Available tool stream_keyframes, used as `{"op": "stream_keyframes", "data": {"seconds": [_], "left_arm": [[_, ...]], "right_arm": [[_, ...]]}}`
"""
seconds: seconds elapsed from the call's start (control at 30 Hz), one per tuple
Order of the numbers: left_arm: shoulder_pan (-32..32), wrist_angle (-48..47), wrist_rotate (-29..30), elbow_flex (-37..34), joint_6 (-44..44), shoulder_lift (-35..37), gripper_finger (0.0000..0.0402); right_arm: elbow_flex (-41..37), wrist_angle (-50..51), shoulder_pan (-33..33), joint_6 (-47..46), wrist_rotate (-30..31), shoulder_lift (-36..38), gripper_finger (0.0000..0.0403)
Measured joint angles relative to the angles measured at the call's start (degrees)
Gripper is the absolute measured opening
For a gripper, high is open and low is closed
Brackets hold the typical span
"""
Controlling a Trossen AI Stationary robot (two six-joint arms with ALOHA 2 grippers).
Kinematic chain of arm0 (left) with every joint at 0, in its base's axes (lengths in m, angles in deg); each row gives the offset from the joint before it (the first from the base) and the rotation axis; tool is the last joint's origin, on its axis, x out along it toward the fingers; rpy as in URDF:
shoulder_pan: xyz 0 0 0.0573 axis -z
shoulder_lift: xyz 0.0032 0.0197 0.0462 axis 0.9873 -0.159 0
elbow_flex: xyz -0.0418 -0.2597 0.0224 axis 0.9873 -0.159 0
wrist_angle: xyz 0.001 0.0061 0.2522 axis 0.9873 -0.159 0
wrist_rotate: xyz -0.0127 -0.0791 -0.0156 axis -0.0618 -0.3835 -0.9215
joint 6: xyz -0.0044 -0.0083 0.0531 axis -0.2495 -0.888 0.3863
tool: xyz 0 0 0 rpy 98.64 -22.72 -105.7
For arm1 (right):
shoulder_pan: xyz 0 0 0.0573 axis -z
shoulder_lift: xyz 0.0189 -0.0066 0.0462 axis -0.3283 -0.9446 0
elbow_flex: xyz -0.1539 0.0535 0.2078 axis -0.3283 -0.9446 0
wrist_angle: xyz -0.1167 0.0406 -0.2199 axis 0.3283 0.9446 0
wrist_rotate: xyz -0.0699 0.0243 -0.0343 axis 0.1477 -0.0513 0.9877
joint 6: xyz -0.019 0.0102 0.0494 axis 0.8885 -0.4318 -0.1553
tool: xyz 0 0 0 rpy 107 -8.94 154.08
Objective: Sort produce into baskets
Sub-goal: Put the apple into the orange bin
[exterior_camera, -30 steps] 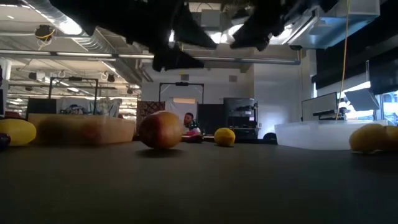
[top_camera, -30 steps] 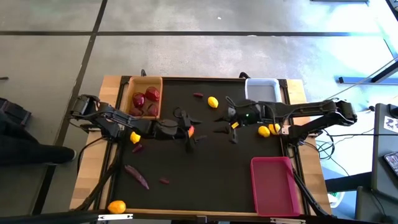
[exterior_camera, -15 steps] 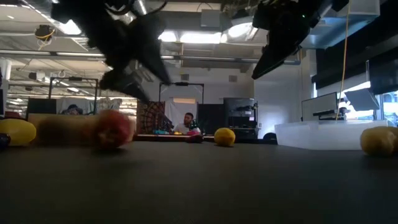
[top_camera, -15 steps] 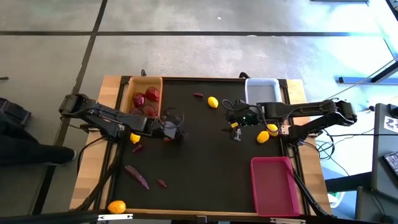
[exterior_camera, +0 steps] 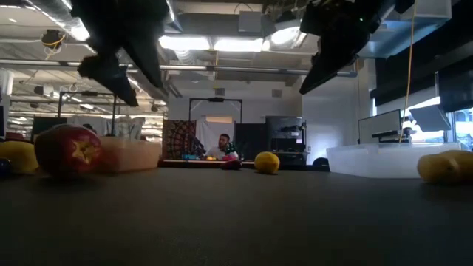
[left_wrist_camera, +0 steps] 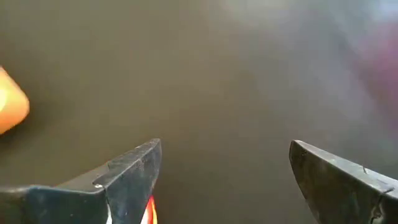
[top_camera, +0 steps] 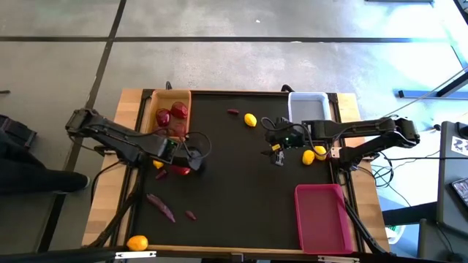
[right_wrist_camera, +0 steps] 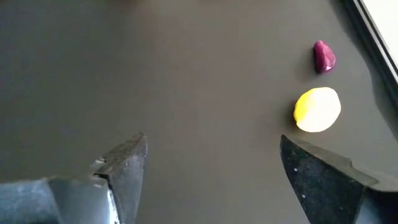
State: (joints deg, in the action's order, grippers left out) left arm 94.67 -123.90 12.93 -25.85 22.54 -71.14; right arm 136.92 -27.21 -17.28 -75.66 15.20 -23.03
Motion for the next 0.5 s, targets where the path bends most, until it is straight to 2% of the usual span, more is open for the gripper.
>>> {"op": "stream_keyframes", "data": {"seconds": [0.1, 0.23, 0.4, 0.5], "left_arm": [[2.55, -3.13, -2.82, 1.60, 7.23, 0.00, 0.0347], [5.61, -9.24, -3.49, 1.68, 17.21, -0.07, 0.0347], [6.18, -12.15, 1.76, 0.22, 30.12, -0.50, 0.0347], [5.62, -11.78, 2.60, -0.67, 38.61, -0.62, 0.0347]], "right_arm": [[0.00, 0.20, 0.00, 0.60, -0.04, 0.00, 0.0324], [0.00, 0.29, 0.00, 1.51, -0.07, 0.00, 0.0324], [0.00, 0.23, 0.00, 2.13, -0.09, 0.00, 0.0324], [0.00, 0.21, 0.00, 2.45, -0.09, 0.00, 0.0324]]}}
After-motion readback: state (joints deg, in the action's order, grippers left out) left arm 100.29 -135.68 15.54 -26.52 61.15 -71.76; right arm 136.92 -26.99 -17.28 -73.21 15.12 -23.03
